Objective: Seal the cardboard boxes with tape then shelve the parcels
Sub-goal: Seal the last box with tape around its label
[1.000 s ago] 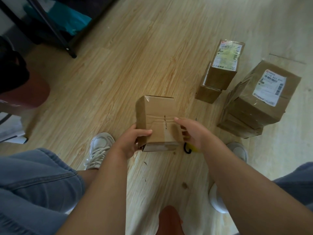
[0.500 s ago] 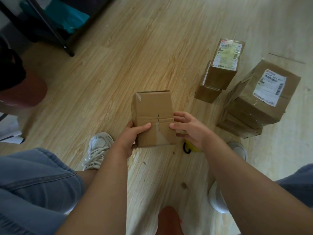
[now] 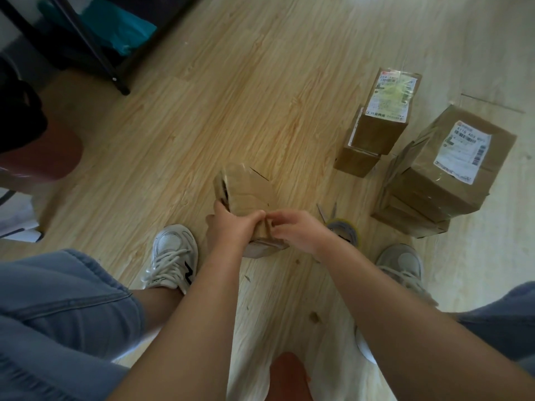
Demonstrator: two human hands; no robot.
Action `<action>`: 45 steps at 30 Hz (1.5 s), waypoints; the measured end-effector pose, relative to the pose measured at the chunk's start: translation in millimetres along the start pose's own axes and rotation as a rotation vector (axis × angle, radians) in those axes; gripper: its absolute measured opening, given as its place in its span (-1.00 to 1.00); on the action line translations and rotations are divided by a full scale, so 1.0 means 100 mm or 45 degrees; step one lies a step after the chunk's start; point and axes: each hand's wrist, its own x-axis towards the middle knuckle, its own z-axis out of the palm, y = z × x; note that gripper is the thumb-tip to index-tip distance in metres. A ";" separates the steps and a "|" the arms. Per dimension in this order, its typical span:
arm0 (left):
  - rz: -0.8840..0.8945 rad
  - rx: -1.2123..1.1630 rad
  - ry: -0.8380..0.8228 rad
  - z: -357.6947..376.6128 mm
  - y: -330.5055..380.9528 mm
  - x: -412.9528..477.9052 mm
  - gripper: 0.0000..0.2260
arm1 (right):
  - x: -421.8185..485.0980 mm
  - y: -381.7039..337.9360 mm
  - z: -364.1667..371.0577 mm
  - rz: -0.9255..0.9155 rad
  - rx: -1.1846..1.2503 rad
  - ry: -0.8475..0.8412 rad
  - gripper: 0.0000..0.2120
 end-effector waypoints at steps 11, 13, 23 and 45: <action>0.058 -0.177 -0.145 0.15 0.00 -0.03 -0.62 | 0.02 0.25 -0.05 -0.030 -0.187 0.323 -0.45; 0.058 -0.199 -0.184 0.15 0.01 -0.03 -0.68 | 0.00 0.26 -0.03 -0.112 -0.423 0.389 -0.47; 0.143 -0.355 -0.316 0.17 0.08 -0.06 -0.70 | -0.06 0.15 -0.05 0.013 -0.444 0.247 -0.17; -0.109 -0.761 -0.397 0.03 0.03 -0.04 -0.83 | -0.13 0.09 -0.59 0.392 0.783 0.266 -0.54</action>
